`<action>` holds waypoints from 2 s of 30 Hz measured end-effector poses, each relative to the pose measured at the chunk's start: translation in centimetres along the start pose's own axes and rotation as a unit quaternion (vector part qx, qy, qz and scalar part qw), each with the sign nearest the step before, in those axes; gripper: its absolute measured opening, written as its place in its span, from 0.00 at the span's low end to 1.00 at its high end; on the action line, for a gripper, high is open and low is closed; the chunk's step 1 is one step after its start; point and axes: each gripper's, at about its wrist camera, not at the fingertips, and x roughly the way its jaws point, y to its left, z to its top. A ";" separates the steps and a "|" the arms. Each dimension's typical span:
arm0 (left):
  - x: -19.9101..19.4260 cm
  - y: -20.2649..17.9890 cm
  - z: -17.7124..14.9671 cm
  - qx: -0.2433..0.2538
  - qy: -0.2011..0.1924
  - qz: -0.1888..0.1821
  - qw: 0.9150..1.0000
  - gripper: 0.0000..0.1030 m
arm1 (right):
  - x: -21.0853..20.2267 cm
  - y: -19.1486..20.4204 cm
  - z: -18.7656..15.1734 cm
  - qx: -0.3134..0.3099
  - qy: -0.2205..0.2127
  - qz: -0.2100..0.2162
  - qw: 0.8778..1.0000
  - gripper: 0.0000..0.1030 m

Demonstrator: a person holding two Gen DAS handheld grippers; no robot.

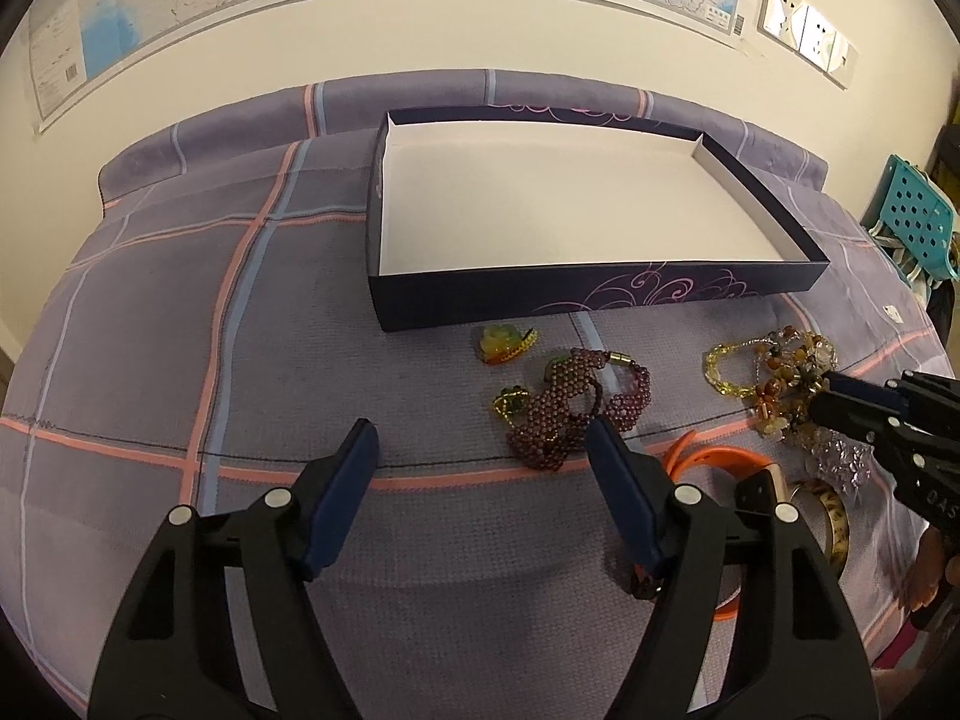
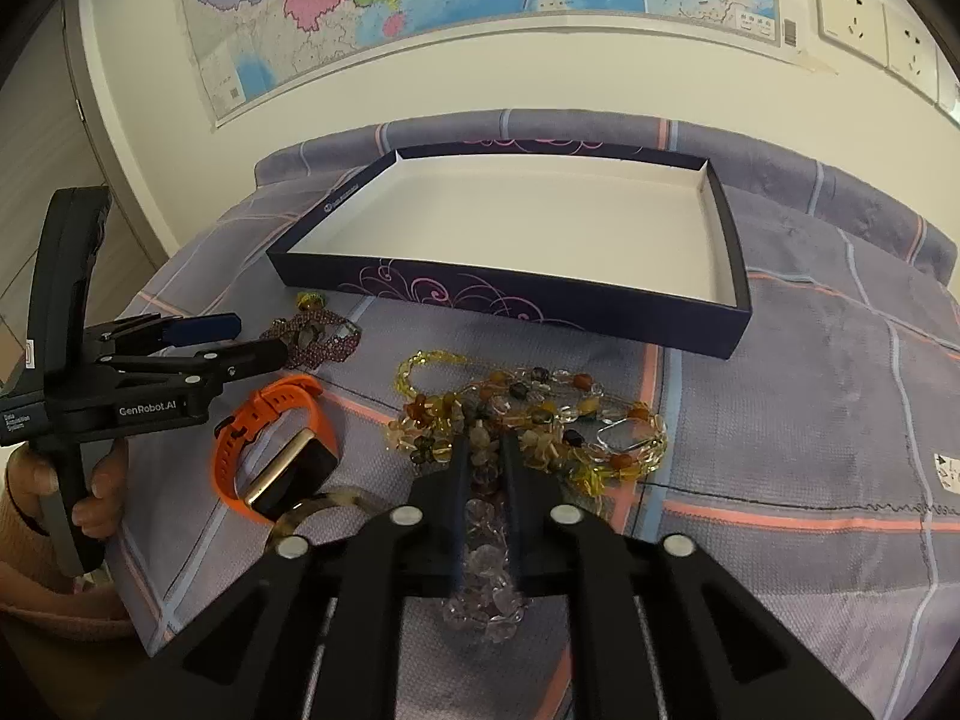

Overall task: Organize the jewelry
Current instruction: 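Grasp the multicolor flower-bead bracelet with the right tool while the left tool grasps the dark red beaded bracelet, then carry both bracelets into the tray and open both tools to release them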

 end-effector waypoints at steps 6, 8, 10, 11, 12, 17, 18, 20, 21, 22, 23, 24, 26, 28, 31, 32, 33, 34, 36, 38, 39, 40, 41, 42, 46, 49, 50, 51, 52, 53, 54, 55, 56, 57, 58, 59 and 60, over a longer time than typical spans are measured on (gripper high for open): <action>0.0 0.0 0.2 0.006 -0.001 -0.007 1.000 0.69 | -1.6 -1.0 0.6 0.023 -0.026 0.037 0.999 0.08; 0.0 0.0 0.3 0.012 -0.002 -0.010 1.000 0.69 | -2.4 -1.5 1.1 0.033 -0.038 0.046 0.998 0.08; 0.0 0.0 0.3 0.015 0.000 -0.021 1.000 0.66 | -3.4 -1.8 1.5 0.041 -0.053 0.055 0.996 0.08; 0.1 -0.1 0.3 0.016 0.002 -0.028 0.999 0.66 | -3.7 -1.9 1.8 0.043 -0.057 0.060 0.996 0.08; 0.2 -0.1 0.3 0.018 0.004 -0.032 0.999 0.66 | -4.1 -1.9 2.0 0.045 -0.063 0.064 0.995 0.08; 0.8 -0.8 0.6 0.040 0.008 -0.036 0.999 0.61 | -5.4 -2.1 3.0 0.046 -0.082 0.067 0.993 0.08; 0.8 -0.9 0.7 0.042 0.007 -0.036 0.998 0.58 | -5.4 -2.1 3.2 0.045 -0.083 0.067 0.993 0.08; 0.9 -0.9 1.0 0.042 0.009 -0.041 0.998 0.51 | -5.5 -2.0 3.4 0.044 -0.086 0.065 0.993 0.08; 0.8 -0.8 1.0 0.040 0.009 -0.043 0.998 0.45 | -5.5 -2.1 3.4 0.045 -0.086 0.066 0.993 0.08; 0.7 -0.7 1.1 0.039 0.010 -0.048 0.998 0.36 | -5.5 -2.1 3.4 0.045 -0.086 0.066 0.993 0.08; 0.7 -0.8 1.2 0.038 0.012 -0.050 0.998 0.33 | -5.4 -2.1 3.4 0.047 -0.085 0.067 0.993 0.08; 0.6 -0.7 1.1 0.036 0.013 -0.051 0.998 0.31 | -5.3 -2.2 3.3 0.048 -0.084 0.068 0.993 0.08; 0.5 -0.6 0.9 0.032 0.013 -0.049 0.998 0.27 | -5.1 -2.2 3.2 0.051 -0.081 0.069 0.993 0.08; 0.3 -0.6 0.8 0.032 0.014 -0.051 0.998 0.19 | -4.9 -2.3 3.1 0.052 -0.079 0.071 0.993 0.08; -0.2 -0.7 0.5 0.033 0.014 -0.058 0.998 0.13 | -4.9 -2.4 3.1 0.053 -0.080 0.073 0.993 0.08; -0.4 -0.9 0.4 0.037 0.013 -0.060 0.997 0.13 | -5.0 -2.4 3.1 0.054 -0.081 0.073 0.993 0.08; -0.6 -1.0 0.3 0.040 0.011 -0.062 0.997 0.12 | -5.0 -2.4 3.1 0.054 -0.082 0.072 0.993 0.08; -0.8 -1.2 0.2 0.042 0.009 -0.061 0.997 0.12 | -5.1 -2.4 3.2 0.053 -0.083 0.072 0.993 0.08; -1.1 -1.4 0.2 0.044 0.007 -0.068 0.997 0.12 | -5.1 -2.5 3.2 0.053 -0.084 0.071 0.992 0.08; -1.5 -1.4 0.4 0.042 0.004 -0.083 0.996 0.12 | -5.1 -2.6 3.2 0.054 -0.085 0.071 0.992 0.08; -1.6 -1.4 0.6 0.041 0.002 -0.086 0.995 0.12 | -5.2 -2.6 3.2 0.055 -0.086 0.070 0.992 0.08; -1.8 -1.5 0.9 0.042 -0.003 -0.090 0.995 0.12 | -5.2 -2.7 3.2 0.055 -0.087 0.072 0.992 0.08; -2.0 -1.5 1.1 0.042 -0.007 -0.094 0.995 0.12 | -5.3 -2.7 3.2 0.056 -0.089 0.075 0.992 0.08; -2.3 -1.6 1.5 0.043 -0.010 -0.100 0.994 0.12 | -5.4 -2.7 3.3 0.055 -0.090 0.075 0.992 0.08; -3.3 -1.9 3.2 0.051 -0.024 -0.116 0.992 0.11 | -5.8 -2.9 3.9 0.052 -0.095 0.077 0.991 0.08; -4.2 -2.2 4.7 0.057 -0.034 -0.125 0.990 0.11 | -6.1 -2.9 4.5 0.049 -0.100 0.076 0.991 0.08; -4.4 -2.3 5.0 0.058 -0.037 -0.128 0.989 0.11 | -6.2 -2.9 4.7 0.046 -0.102 0.078 0.991 0.08; -4.7 -2.3 5.5 0.060 -0.041 -0.131 0.989 0.11 | -6.3 -2.8 5.0 0.044 -0.105 0.079 0.990 0.08; -5.0 -2.4 6.0 0.062 -0.046 -0.131 0.988 0.11 | -6.4 -2.8 5.2 0.042 -0.107 0.078 0.990 0.08; -5.2 -2.4 6.4 0.063 -0.050 -0.131 0.988 0.11 | -6.6 -2.7 5.5 0.038 -0.110 0.078 0.990 0.08; -5.5 -2.5 6.8 0.064 -0.054 -0.132 0.988 0.11 | -6.7 -2.7 5.8 0.033 -0.113 0.077 0.990 0.08; -5.6 -2.5 7.3 0.064 -0.058 -0.133 0.987 0.11 | -6.7 -2.7 6.1 0.031 -0.115 0.076 0.990 0.08; -5.7 -2.5 7.9 0.064 -0.060 -0.134 0.987 0.11 | -6.8 -2.7 6.5 0.027 -0.117 0.076 0.990 0.08; -5.7 -2.6 8.2 0.065 -0.062 -0.132 0.987 0.10 | -6.8 -2.8 6.8 0.026 -0.118 0.078 0.990 0.08; -5.7 -2.6 8.9 0.067 -0.064 -0.129 0.987 0.10 | -6.7 -2.9 7.2 0.025 -0.119 0.078 0.990 0.08; -5.7 -2.6 9.2 0.068 -0.065 -0.130 0.987 0.10 | -6.5 -3.1 7.7 0.024 -0.119 0.078 0.990 0.08; -5.6 -2.6 9.6 0.067 -0.067 -0.131 0.987 0.10 | -6.3 -3.2 8.1 0.023 -0.118 0.078 0.990 0.08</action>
